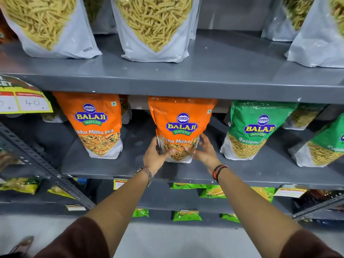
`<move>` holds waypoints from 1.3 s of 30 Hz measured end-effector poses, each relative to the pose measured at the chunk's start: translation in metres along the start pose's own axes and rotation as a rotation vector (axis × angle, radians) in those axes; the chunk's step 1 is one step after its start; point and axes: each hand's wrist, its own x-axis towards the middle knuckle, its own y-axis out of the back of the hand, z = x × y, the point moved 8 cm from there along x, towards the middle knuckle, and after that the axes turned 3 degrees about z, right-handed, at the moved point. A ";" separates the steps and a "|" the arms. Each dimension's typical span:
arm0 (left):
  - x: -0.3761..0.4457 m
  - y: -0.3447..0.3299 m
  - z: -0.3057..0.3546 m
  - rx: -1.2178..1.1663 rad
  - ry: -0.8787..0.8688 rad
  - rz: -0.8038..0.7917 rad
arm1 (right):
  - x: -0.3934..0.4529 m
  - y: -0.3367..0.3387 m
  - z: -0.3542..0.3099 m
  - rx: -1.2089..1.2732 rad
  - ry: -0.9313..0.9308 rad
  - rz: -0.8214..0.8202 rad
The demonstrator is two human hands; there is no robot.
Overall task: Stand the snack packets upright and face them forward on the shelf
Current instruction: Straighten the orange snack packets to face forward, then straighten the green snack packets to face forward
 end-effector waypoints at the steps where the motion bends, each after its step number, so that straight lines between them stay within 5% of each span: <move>1: 0.000 0.001 0.000 0.007 0.002 -0.002 | 0.000 0.000 0.001 0.006 -0.007 0.004; 9: -0.001 -0.002 -0.005 -0.092 0.053 -0.060 | 0.001 0.002 0.006 -0.062 0.005 0.036; 15: -0.027 0.006 -0.032 -0.058 0.168 0.178 | -0.011 0.068 0.043 -0.085 -0.109 0.269; 18: -0.045 -0.025 -0.037 -0.112 0.334 0.097 | -0.021 0.139 0.052 -0.115 -0.105 0.468; 21: -0.061 -0.072 -0.004 -0.076 0.227 -0.078 | -0.026 0.200 0.049 -0.126 -0.114 0.625; 24: -0.076 -0.126 0.046 -0.073 0.061 -0.194 | -0.014 0.237 0.030 -0.087 -0.059 0.553; 31: -0.043 -0.202 0.113 -0.099 0.057 -0.181 | 0.015 0.246 -0.015 -0.115 0.059 0.082; 39: -0.028 -0.230 0.118 -0.102 0.025 -0.144 | 0.032 0.256 -0.007 -0.196 0.058 -0.021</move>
